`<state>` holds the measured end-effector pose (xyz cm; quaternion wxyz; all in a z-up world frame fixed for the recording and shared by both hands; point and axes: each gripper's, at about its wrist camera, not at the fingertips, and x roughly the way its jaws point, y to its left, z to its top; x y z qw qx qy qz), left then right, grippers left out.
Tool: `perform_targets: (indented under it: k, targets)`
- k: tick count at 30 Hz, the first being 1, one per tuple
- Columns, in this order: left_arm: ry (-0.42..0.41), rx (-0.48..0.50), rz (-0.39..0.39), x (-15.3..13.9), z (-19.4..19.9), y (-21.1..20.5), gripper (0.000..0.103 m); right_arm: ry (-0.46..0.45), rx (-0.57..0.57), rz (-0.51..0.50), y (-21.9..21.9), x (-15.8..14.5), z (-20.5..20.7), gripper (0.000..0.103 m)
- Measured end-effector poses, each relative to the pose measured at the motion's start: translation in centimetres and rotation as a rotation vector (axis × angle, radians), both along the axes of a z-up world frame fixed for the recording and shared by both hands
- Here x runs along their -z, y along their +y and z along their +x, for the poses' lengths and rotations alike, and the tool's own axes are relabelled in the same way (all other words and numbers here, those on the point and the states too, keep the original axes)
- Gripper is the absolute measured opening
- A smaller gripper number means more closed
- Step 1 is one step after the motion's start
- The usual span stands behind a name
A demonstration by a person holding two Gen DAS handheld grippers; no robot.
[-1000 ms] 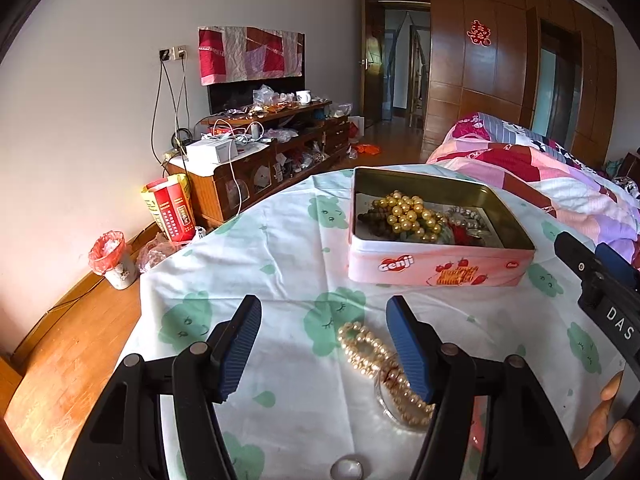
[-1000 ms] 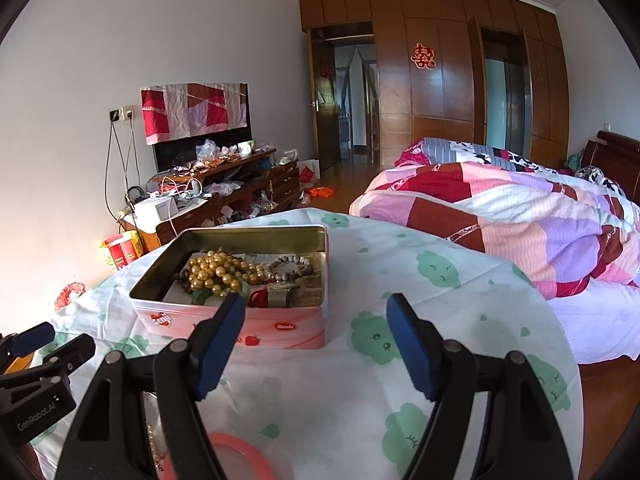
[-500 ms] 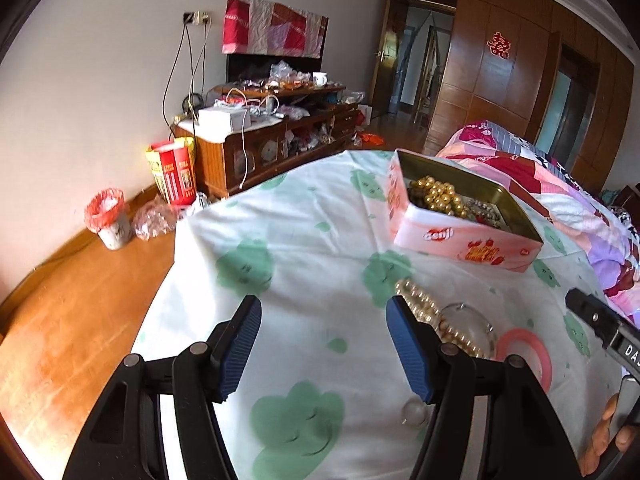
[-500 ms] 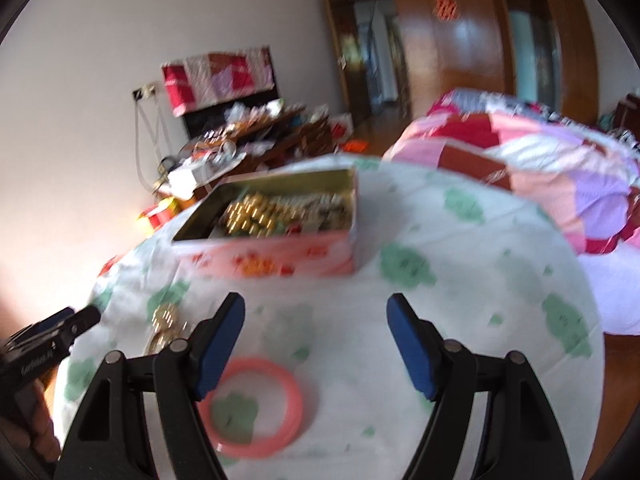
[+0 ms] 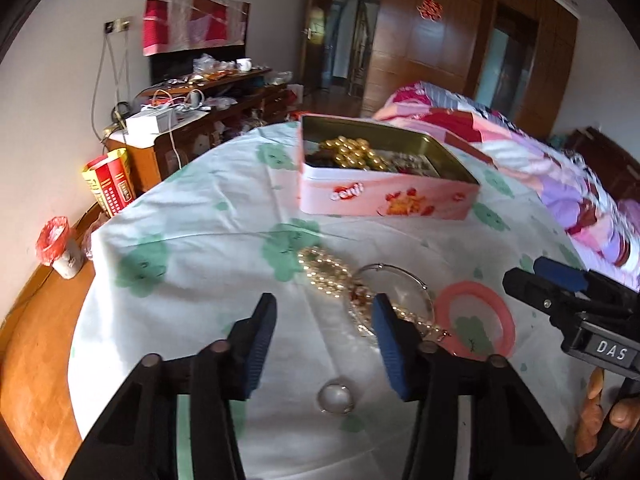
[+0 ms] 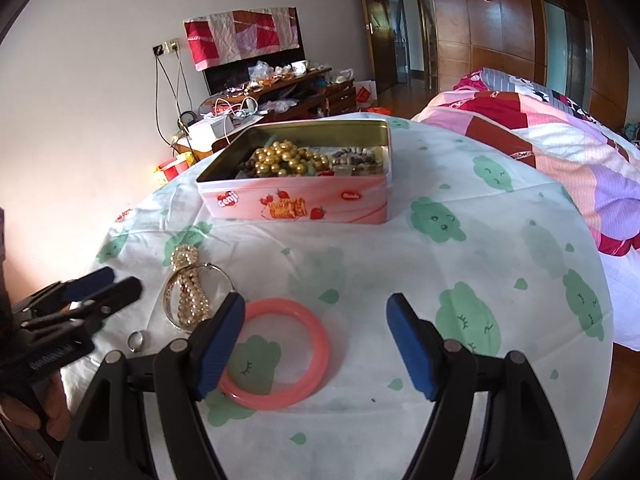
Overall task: Organize jewelry
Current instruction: 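Move both grippers back over the silver bangle, pink bangle and pearls, then grasp the silver bangle with the left gripper while the right gripper grasps the pink bangle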
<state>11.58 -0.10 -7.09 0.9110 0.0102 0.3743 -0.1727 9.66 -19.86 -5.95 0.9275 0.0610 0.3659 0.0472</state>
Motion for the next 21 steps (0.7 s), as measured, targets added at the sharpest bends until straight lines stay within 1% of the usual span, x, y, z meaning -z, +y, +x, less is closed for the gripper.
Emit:
perform_targets:
  k: [1, 2, 3, 8, 9, 11, 13, 14, 15, 17, 21]
  targets:
    - [0.010, 0.006, 0.013, 0.2, 0.3, -0.3, 0.044, 0.001, 0.002, 0.002, 0.1, 0.0, 0.1, 0.076]
    - [0.022, 0.012, 0.026, 0.4, 0.5, -0.8, 0.038, 0.004, 0.005, 0.007, 0.0, 0.1, 0.1, 0.076]
    - [0.029, 0.019, 0.028, 0.5, 0.7, -0.9, 0.034, 0.007, 0.008, 0.012, -0.1, 0.1, 0.1, 0.076]
    - [0.095, 0.067, 0.051, 1.4, 1.7, -2.0, 0.025, 0.022, 0.013, 0.031, -0.5, 0.3, 0.4, 0.076]
    - [0.093, 0.074, 0.042, 1.3, 1.6, -2.1, 0.023, 0.027, 0.014, 0.035, -0.5, 0.4, 0.4, 0.076]
    - [0.111, 0.080, 0.049, 1.5, 1.9, -2.4, 0.020, 0.030, 0.016, 0.042, -0.7, 0.4, 0.5, 0.076]
    - [0.098, 0.084, 0.051, 1.4, 1.7, -2.6, 0.013, 0.030, 0.018, 0.049, -0.8, 0.5, 0.4, 0.076]
    - [0.095, 0.094, 0.040, 1.3, 1.6, -2.6, 0.007, 0.030, 0.020, 0.053, -0.9, 0.5, 0.4, 0.076]
    - [0.092, 0.100, 0.034, 1.2, 1.5, -2.6, 0.004, 0.031, 0.021, 0.057, -1.0, 0.5, 0.4, 0.076]
    - [0.077, 0.104, 0.027, 0.9, 1.2, -2.5, 0.004, 0.033, 0.024, 0.063, -1.1, 0.5, 0.4, 0.076]
    - [0.011, 0.098, -0.035, -0.5, 0.5, -1.6, 0.004, 0.040, 0.035, 0.083, -1.5, 0.7, 0.5, 0.076]
